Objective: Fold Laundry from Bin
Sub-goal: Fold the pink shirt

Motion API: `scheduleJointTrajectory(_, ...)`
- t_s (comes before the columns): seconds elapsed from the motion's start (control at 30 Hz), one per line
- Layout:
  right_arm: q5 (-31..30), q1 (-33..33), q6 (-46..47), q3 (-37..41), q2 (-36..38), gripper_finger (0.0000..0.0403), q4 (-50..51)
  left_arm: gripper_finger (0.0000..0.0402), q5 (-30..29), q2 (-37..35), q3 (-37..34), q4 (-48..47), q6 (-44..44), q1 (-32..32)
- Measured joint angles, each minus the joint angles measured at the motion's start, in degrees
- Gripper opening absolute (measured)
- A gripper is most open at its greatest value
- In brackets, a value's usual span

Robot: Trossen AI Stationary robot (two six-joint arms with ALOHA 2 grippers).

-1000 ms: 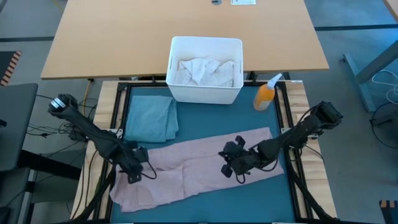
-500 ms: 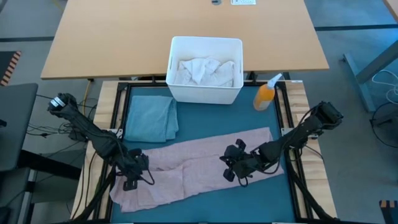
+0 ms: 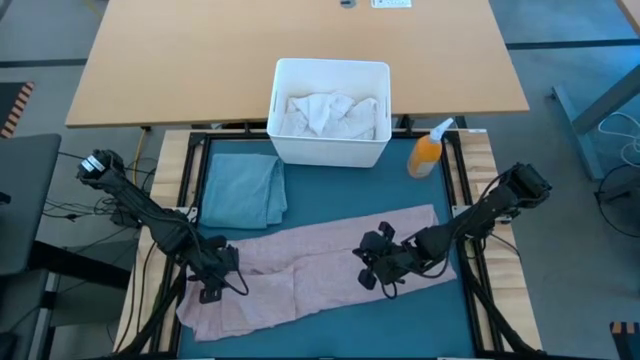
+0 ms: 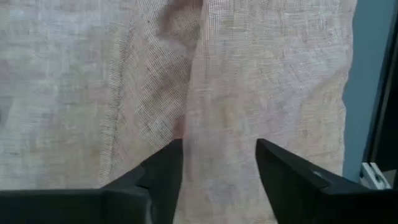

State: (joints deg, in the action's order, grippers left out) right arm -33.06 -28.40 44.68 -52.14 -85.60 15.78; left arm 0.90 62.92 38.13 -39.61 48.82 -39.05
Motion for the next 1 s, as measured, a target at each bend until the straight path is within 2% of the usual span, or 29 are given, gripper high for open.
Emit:
scheduleJointTrajectory(0.17,0.02,0.26,-0.21,0.00,0.00,0.0030,-0.01,0.0244,-2.44,0.00,0.00,-0.87,-1.04,0.00)
scheduleJointTrajectory(0.3,0.02,0.44,-0.21,0.00,0.00,0.0030,0.02,0.0253,-3.50,0.42,0.00,-3.96,1.49,0.01)
scheduleJointTrajectory(0.47,0.02,0.30,-0.24,0.00,0.00,0.0030,0.03,0.0254,-0.28,4.18,0.00,-1.60,2.43,-0.35)
scheduleJointTrajectory(0.63,0.02,0.28,-1.27,0.00,0.00,0.0030,0.05,0.0245,4.13,10.20,0.02,0.69,-0.50,-0.57)
scheduleJointTrajectory(0.77,0.02,0.31,-1.61,0.00,0.00,0.0030,0.06,0.0193,7.27,13.55,0.02,0.76,-1.21,-0.55)
scheduleJointTrajectory(0.97,0.02,0.31,-1.65,0.00,0.00,0.0030,0.08,0.0029,7.48,12.52,1.66,0.35,-3.88,-0.43)
scheduleJointTrajectory(1.0,0.02,0.36,-1.65,0.00,0.00,0.0030,0.08,0.0016,7.44,11.80,2.34,0.37,-4.12,-0.33)
